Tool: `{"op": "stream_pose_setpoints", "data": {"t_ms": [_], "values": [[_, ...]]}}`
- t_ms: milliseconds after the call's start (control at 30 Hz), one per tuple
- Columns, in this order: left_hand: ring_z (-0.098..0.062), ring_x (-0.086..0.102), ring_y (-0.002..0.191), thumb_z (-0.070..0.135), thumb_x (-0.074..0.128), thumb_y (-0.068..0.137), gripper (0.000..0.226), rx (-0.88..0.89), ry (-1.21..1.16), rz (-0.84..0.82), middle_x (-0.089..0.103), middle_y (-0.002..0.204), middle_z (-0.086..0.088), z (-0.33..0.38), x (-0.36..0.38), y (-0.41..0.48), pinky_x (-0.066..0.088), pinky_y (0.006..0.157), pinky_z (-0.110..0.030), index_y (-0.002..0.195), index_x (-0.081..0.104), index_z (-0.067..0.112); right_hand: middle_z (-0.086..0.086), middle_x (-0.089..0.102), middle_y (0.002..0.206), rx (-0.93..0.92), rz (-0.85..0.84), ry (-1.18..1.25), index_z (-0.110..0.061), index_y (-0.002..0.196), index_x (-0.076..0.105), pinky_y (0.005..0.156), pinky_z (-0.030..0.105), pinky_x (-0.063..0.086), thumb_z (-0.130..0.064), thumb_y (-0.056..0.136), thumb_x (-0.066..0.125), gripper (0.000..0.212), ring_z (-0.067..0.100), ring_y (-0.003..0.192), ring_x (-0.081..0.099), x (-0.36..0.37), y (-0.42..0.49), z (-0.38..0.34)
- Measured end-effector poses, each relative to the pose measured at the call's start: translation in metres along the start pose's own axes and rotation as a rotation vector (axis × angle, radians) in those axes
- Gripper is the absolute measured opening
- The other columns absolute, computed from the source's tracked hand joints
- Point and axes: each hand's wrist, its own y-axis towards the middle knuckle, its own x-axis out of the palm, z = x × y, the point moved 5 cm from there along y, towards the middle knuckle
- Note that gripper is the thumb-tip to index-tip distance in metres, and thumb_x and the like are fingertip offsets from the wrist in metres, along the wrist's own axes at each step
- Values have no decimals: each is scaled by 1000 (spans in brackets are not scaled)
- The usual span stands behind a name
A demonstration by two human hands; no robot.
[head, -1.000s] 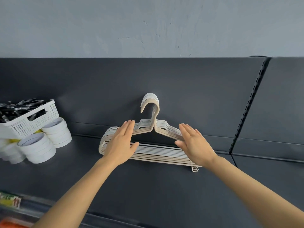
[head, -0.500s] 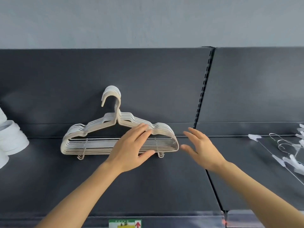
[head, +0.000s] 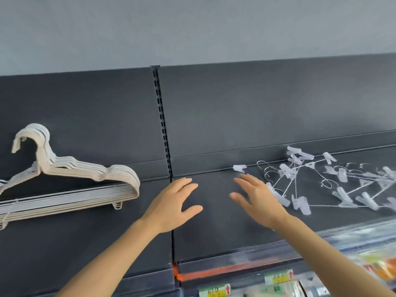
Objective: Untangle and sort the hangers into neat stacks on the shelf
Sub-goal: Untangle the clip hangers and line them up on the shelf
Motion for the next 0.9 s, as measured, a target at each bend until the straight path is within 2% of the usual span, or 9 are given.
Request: {"op": "stream_pose_setpoints", "data": {"t_ms": [100,200,300,400,500,567,700,800,900], "values": [[0,12,142,58,45,91,64,-7,-59,-30,17,155,17,57,28,25,18,111,-22,147,28,33,7,36,149,38,4,0,-13,138,43,115,36,20,-47,93,46,57,22,140,25,-29,-19,51],[-2,14,142,58,45,91,65,2,-97,-80,17,155,16,107,54,50,20,112,-25,148,28,32,7,44,142,67,9,-3,-13,133,50,111,42,28,-57,90,40,62,26,135,34,-53,-39,96],[-4,16,142,58,45,91,65,36,-102,-129,18,156,14,149,72,76,22,112,-27,148,27,32,9,49,136,150,9,7,-11,130,52,108,40,32,-48,94,41,53,26,131,37,-75,-56,136],[-5,19,141,56,47,91,64,73,-127,-140,20,155,13,180,83,104,23,111,-27,147,29,30,10,42,143,197,19,7,-12,136,46,107,42,34,-64,88,29,72,26,134,33,-90,-64,171],[-5,21,141,57,49,90,65,97,-164,-162,21,154,13,200,93,131,25,112,-26,146,32,29,6,36,148,248,24,9,-13,140,41,113,39,25,-51,95,39,59,22,138,28,-97,-65,200],[-5,21,140,56,51,90,64,115,-181,-172,23,153,13,209,100,152,22,111,-24,145,34,28,4,38,147,267,46,23,-13,139,43,111,37,30,-44,95,44,54,20,135,34,-102,-63,215],[-7,24,139,53,54,89,60,128,-234,-165,29,151,10,227,115,203,22,111,-25,140,43,25,1,44,141,327,45,31,-14,133,50,100,21,35,-37,94,52,46,17,121,48,-119,-57,245],[-7,22,140,54,55,88,60,176,-265,-171,29,151,10,248,128,237,22,113,-29,140,43,27,7,50,135,362,76,-17,-9,128,54,91,26,42,-34,92,55,44,22,98,58,-139,-47,275],[-7,19,141,56,53,88,60,216,-249,-202,28,152,10,269,144,260,21,113,-29,140,43,28,3,48,138,382,72,-47,-12,130,53,92,27,42,-35,92,55,44,19,103,59,-152,-43,305]]}}
